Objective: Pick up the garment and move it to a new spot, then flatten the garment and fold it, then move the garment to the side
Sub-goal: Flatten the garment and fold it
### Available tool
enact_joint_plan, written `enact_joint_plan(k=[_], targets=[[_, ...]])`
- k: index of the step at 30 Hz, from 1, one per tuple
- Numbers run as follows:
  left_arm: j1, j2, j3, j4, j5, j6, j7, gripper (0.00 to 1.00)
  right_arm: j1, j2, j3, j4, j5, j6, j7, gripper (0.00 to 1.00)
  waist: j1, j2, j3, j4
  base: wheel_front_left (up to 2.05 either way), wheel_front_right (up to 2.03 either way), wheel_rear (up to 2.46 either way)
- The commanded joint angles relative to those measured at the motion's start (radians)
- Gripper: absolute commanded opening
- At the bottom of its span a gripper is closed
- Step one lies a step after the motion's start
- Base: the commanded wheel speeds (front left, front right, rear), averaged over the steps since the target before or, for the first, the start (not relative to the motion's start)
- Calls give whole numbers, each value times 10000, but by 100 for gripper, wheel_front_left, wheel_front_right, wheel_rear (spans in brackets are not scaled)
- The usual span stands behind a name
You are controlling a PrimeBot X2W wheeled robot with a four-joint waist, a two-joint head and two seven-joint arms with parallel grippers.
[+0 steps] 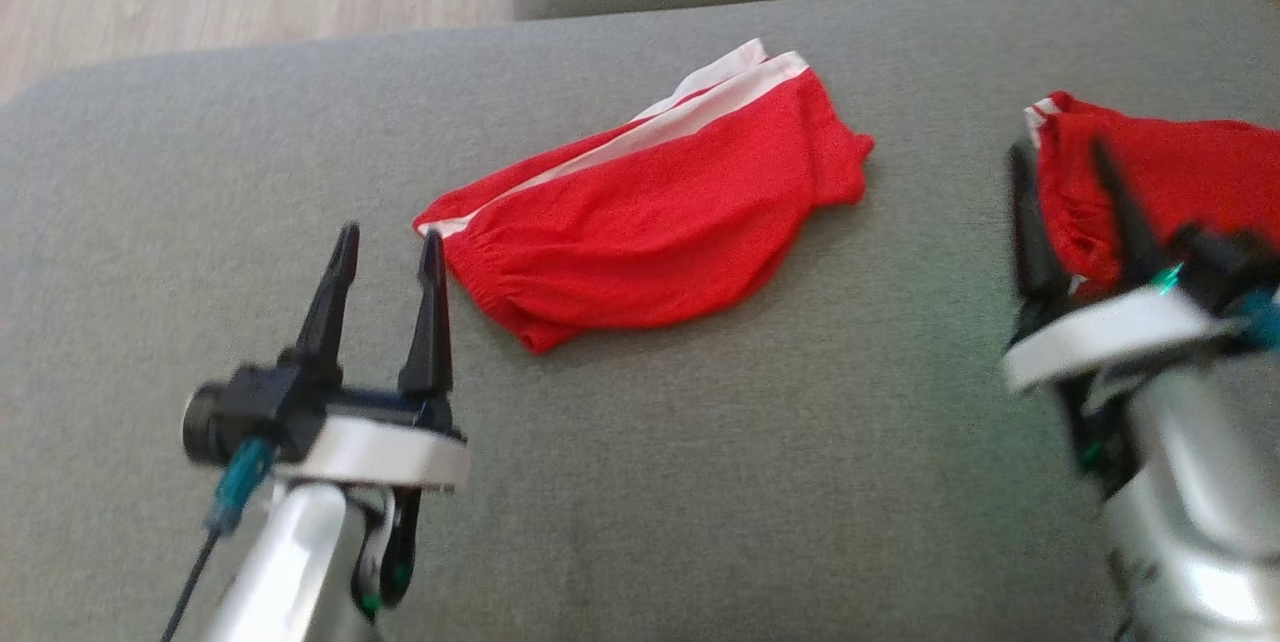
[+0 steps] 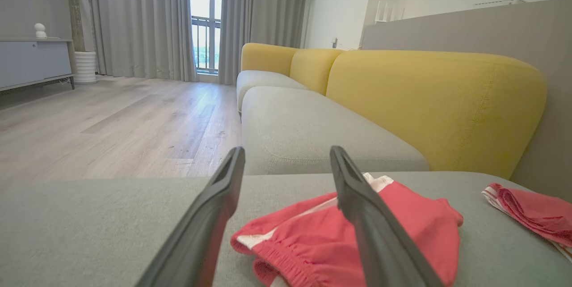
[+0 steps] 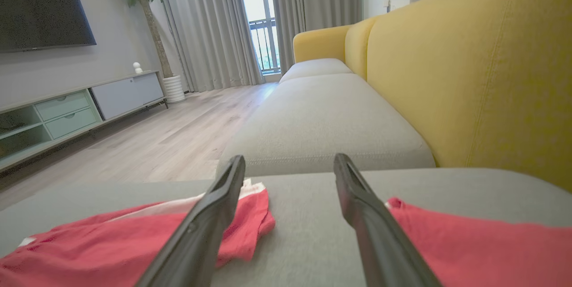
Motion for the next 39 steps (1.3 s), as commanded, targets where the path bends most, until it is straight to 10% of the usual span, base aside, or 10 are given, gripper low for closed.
enact_joint_plan(k=[1, 20, 39], targets=[[40, 63, 566, -426, 201, 85, -51, 100, 255, 428, -33, -564, -382, -9, -106, 100, 2, -1, -210, -241, 0, 0, 0], [598, -859, 1176, -501, 1191, -603, -51, 100, 1012, 1871, -1922, -1338, -630, -9, 1446, 100, 2, -1, 638, 803, 0, 0, 0], [-145, -1215, 629, -59, 1426, -876, -51, 100, -2301, 1914, -4606, 2617, 166, -9, 4951, 100, 2, -1, 2002, 3052, 0, 0, 0]])
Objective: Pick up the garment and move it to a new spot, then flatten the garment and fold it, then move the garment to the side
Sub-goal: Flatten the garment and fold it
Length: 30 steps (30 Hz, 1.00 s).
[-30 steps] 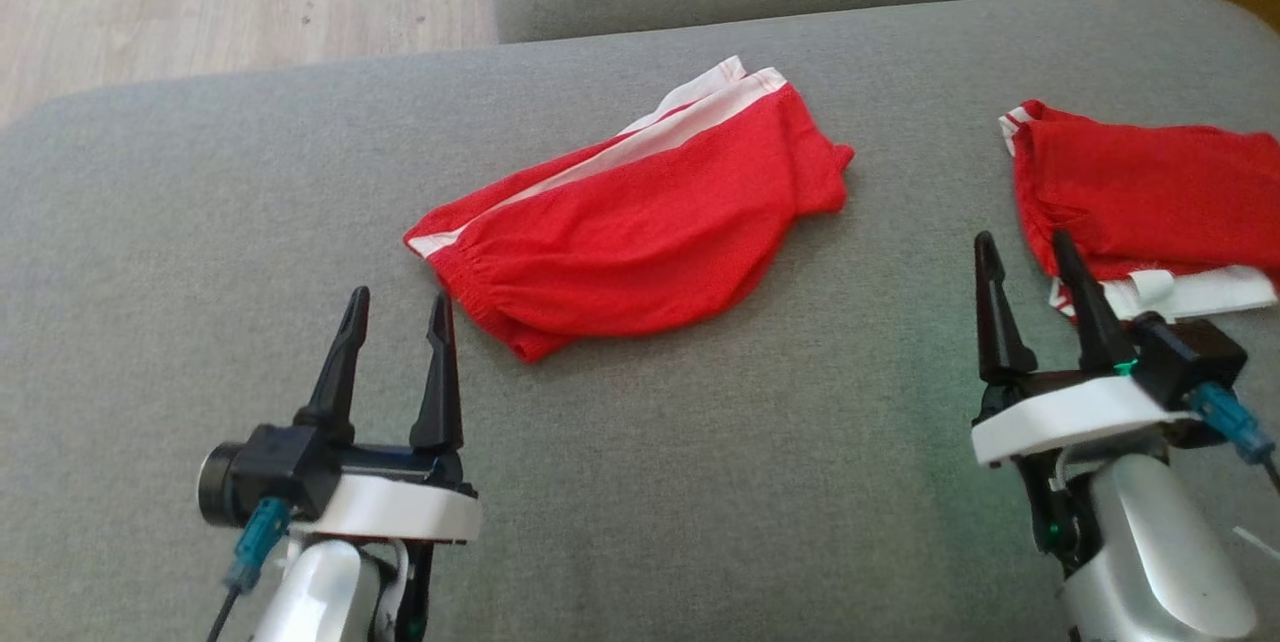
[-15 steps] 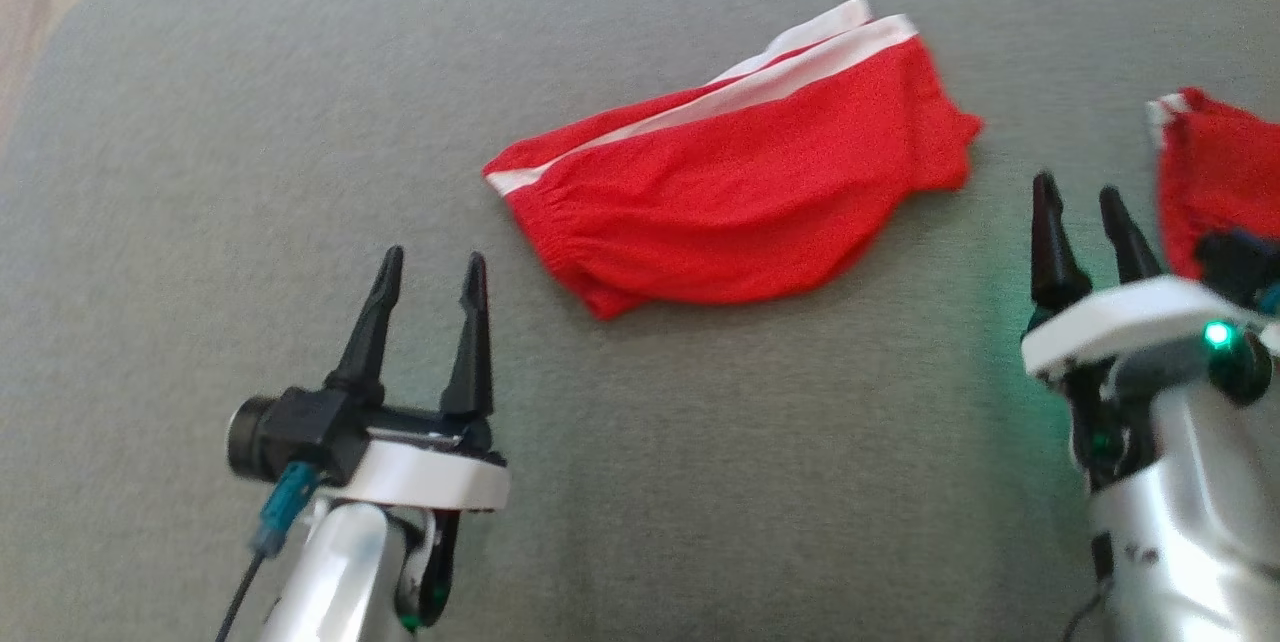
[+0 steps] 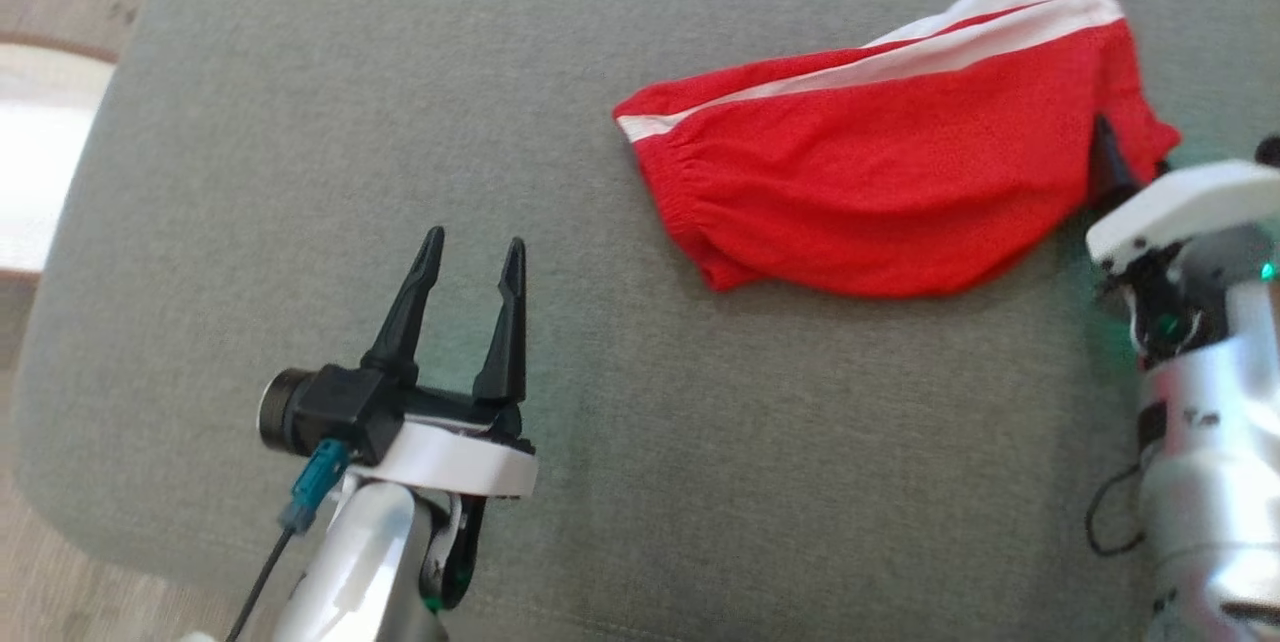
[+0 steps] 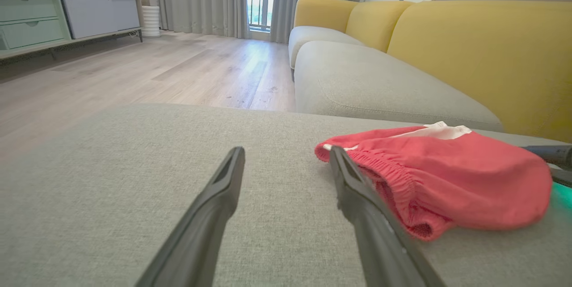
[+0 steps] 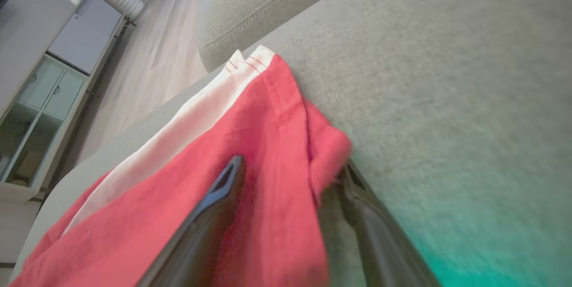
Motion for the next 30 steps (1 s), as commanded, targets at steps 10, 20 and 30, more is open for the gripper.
enact_joint_plan(k=[10, 20, 30], targets=[[-683, 37, -165, -843, -537, 177, -51, 100, -1113, -118, -386, 1573, -1569, -9, 843, 100, 0, -1, 461, 614, 0, 0, 0], [-822, 36, -339, -891, -647, 298, -51, 100, -1696, -180, -453, 2185, -1970, -9, 712, 0, 0, -1, 656, 709, 0, 0, 0], [-710, 36, -274, -758, -536, 299, -51, 100, -1617, -305, 145, 1919, -1810, -9, -890, 0, 0, -1, 289, 255, 0, 0, 0]])
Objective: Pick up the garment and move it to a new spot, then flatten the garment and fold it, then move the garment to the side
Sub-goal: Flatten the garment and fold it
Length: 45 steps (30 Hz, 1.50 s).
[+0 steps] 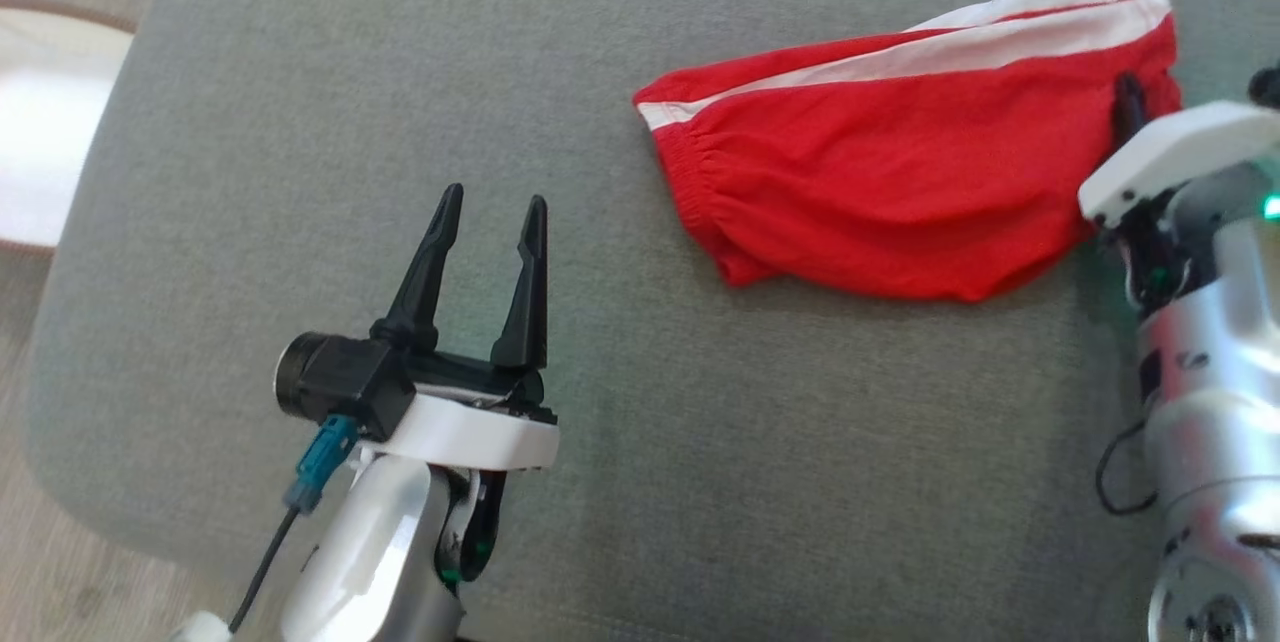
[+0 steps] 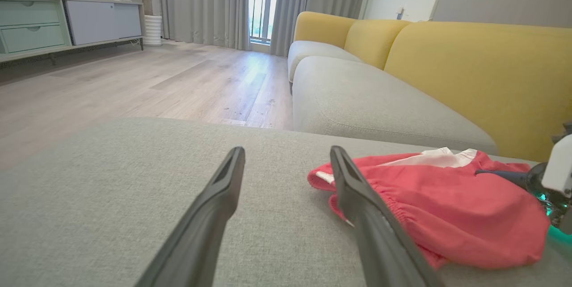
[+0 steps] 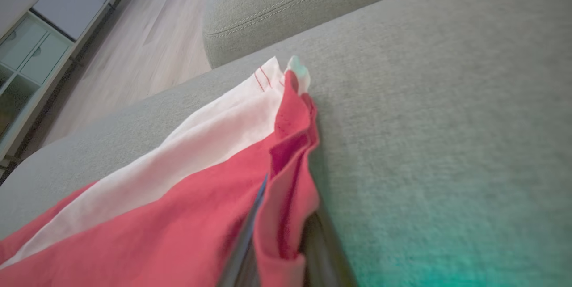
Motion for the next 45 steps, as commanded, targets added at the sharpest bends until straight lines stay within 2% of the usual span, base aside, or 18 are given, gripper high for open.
enact_joint_plan(k=[1, 9, 16, 21, 30, 39, 45], targets=[[-188, 78, 299, -259, 26, 34, -51, 100, 206, 134, 169, -176, 94, -9, -191, 0, -1, 0, -149, -168, 0, 0, 0], [110, 78, 612, -169, 207, -54, -51, 100, 1064, 44, -222, -557, 398, -9, -1393, 0, -1, 0, -857, -1032, 0, 0, 0], [501, 78, 873, -108, 315, -216, -51, 100, 2196, 437, -506, -1379, 410, -9, -2007, 0, -1, 0, -1338, -1908, 0, 0, 0], [656, 78, 817, -57, 376, -260, -51, 100, 2702, 628, -864, -1909, 322, -9, -2349, 0, -1, 0, -1555, -2207, 0, 0, 0], [838, 78, 688, 0, 400, -281, -51, 100, 2622, 704, -613, -1929, 749, -9, -2652, 0, -1, 0, -1751, -2126, 0, 0, 0], [982, 78, 768, 98, 413, -290, -51, 100, 2272, 707, 509, -1815, 1487, -9, -3038, 0, -1, 0, -2067, -1771, 0, 0, 0], [1140, 78, 765, 117, 361, -293, -51, 100, 2072, 707, 1898, -1893, 2243, -9, -3203, 0, -1, 0, -2299, -1453, 0, 0, 0]])
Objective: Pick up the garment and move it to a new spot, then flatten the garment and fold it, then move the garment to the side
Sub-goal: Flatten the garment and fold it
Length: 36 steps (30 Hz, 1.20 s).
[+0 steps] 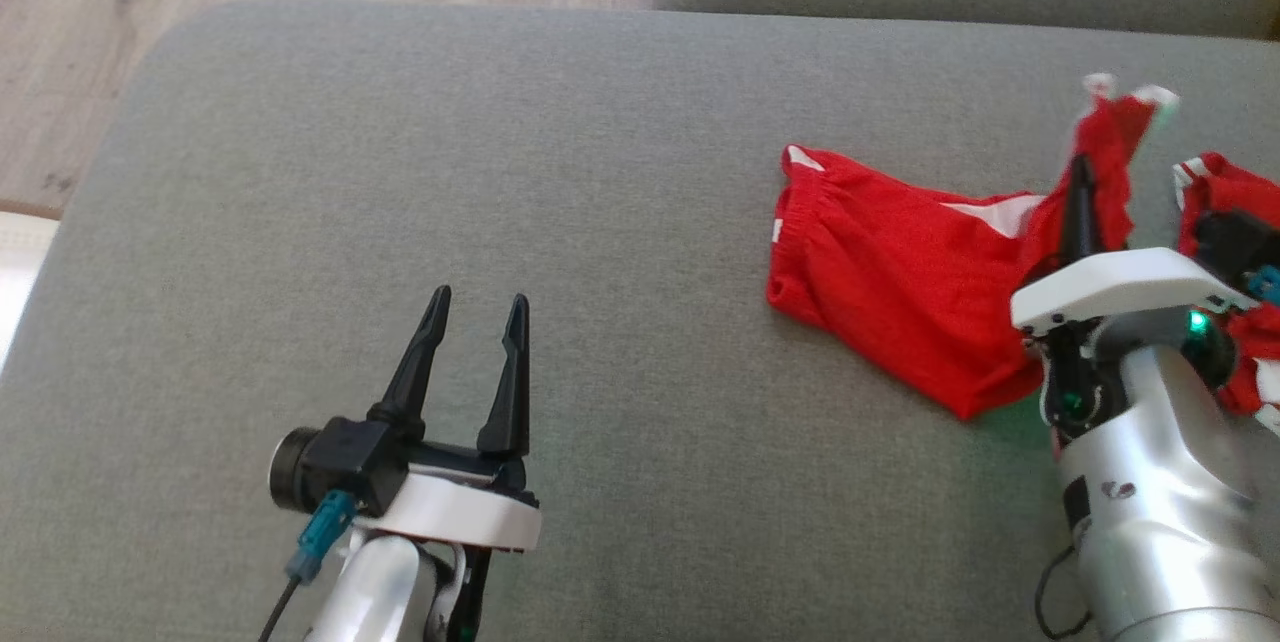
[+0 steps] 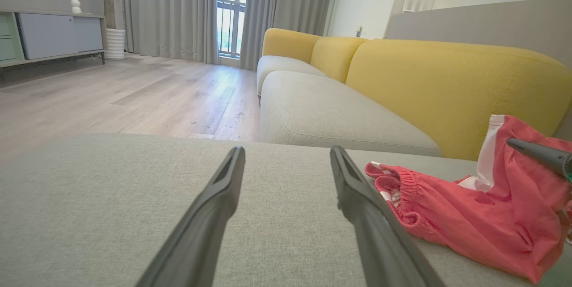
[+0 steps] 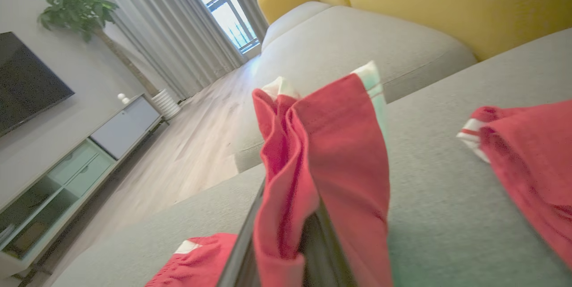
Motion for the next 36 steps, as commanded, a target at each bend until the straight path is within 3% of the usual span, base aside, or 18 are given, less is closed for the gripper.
enact_joint_plan(k=[1, 26, 27, 28, 36], targets=[[-136, 70, 326, -270, -10, -20, -51, 100, -461, 61, 407, -322, 158, -7, -113, 0, 1, 0, -66, 109, 0, 0, 0], [6, 70, 35, -217, -228, 78, -51, 100, -634, 62, 3997, 984, 1990, -7, -506, 0, 1, 0, -6, 1643, 0, 0, 0], [17, 70, 35, -204, -229, 87, -51, 100, -616, 62, 4198, 1031, 2041, -7, -477, 32, 1, 0, 6, 1657, 0, 0, 0], [26, 70, 33, -169, -187, 94, -51, 100, -579, 62, 4413, 1009, 2207, -7, -428, 100, 1, 0, 19, 1666, 0, 0, 0], [-93, 70, 483, -126, 2, 144, -51, 100, -142, 62, 6688, 577, 3201, -7, 497, 100, 1, 0, 23, 1444, 0, 0, 0]])
